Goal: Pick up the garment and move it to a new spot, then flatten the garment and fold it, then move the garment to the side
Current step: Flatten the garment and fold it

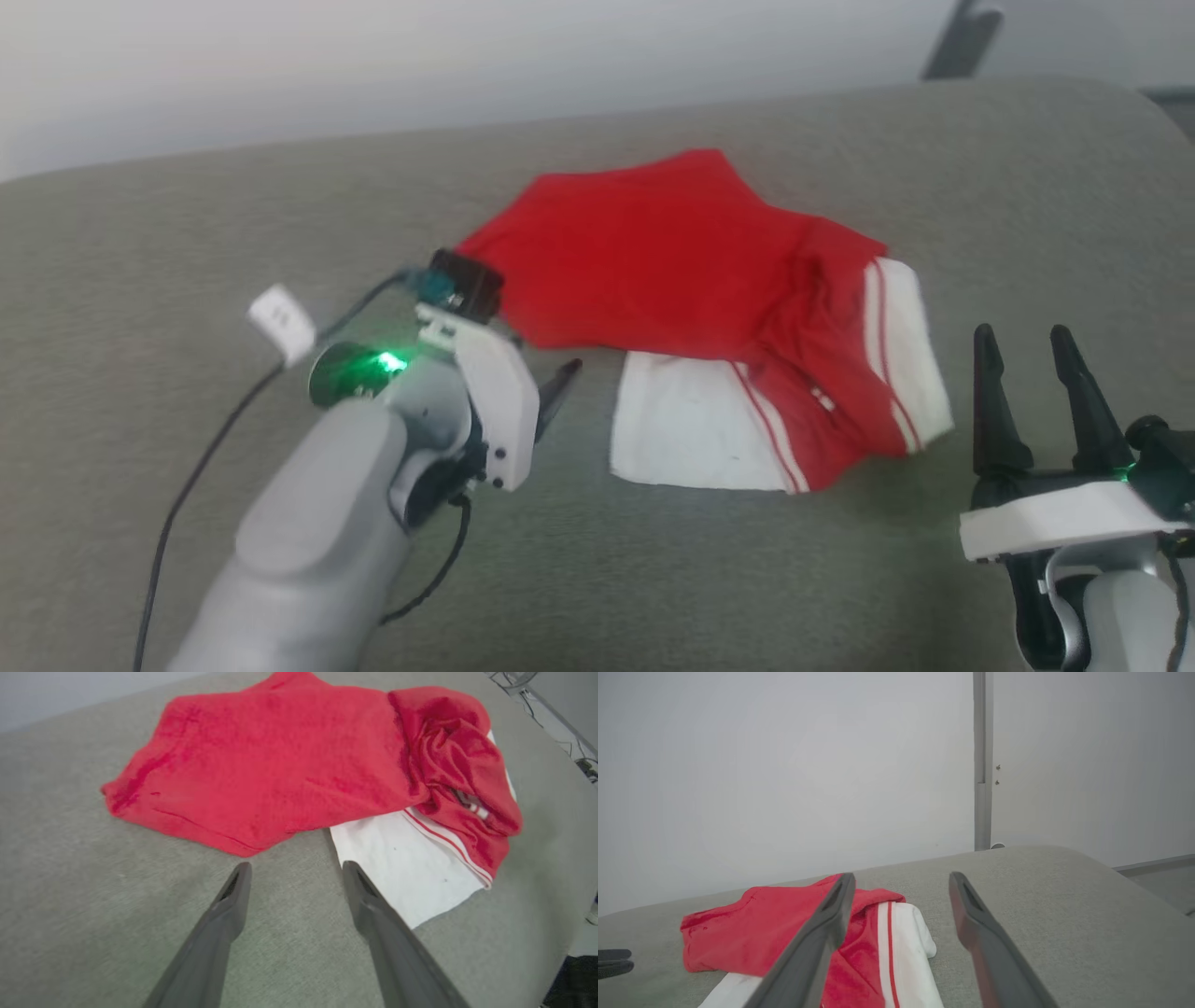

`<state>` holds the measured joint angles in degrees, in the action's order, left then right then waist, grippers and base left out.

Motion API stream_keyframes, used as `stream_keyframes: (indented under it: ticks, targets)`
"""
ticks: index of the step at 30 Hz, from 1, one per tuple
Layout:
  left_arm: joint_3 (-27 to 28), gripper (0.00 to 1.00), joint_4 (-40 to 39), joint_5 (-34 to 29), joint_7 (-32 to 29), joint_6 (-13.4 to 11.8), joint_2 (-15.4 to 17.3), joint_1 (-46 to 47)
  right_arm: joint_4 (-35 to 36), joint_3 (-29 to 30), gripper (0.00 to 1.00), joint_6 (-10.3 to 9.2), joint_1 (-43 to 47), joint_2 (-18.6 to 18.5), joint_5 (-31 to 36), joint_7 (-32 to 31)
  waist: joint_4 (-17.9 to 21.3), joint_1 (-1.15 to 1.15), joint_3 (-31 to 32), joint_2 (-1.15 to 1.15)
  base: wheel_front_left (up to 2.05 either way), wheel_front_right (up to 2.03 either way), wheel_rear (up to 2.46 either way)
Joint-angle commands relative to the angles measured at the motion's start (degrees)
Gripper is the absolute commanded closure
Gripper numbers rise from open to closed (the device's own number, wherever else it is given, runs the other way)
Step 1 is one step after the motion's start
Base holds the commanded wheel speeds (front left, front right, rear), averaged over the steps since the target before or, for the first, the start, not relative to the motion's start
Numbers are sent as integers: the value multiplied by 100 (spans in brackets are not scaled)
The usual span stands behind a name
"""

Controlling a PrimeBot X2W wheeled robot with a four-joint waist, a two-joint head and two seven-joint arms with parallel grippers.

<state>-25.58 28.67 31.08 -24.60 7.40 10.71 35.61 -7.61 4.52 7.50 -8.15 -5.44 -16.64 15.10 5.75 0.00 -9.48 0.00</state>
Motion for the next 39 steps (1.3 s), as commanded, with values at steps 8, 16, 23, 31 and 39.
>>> stream_keyframes:
  ticks: [8, 16, 23, 31, 39]
  targets:
    - [-325, 0, 536, 481, -1606, -32, 158, 466, -32, 14, 0, -2, -216, 174, -109, 6, 798, 0, -504, 0, 0, 0, 0]
    - [-368, 0, 928, 950, -1901, 3, -138, 281, -18, 38, 0, -2, -342, 240, -151, 6, 1123, 0, -710, 0, 0, 0, 0]
    - [-541, 100, 923, 1385, -2008, 22, -286, 282, -9, 25, 0, -2, -419, 256, -110, 6, 1083, 0, -778, 0, 0, 0, 0]
    - [-452, 100, 803, 1707, -1309, -4, 117, 420, -10, 61, 0, -2, -340, 248, -37, 6, 656, 0, -586, 0, 0, 0, 0]
    - [-142, 100, 537, 1909, -736, -5, 922, 39, -49, 68, 0, -2, -147, 131, 25, 6, 83, 0, -279, 0, 0, 0, 0]
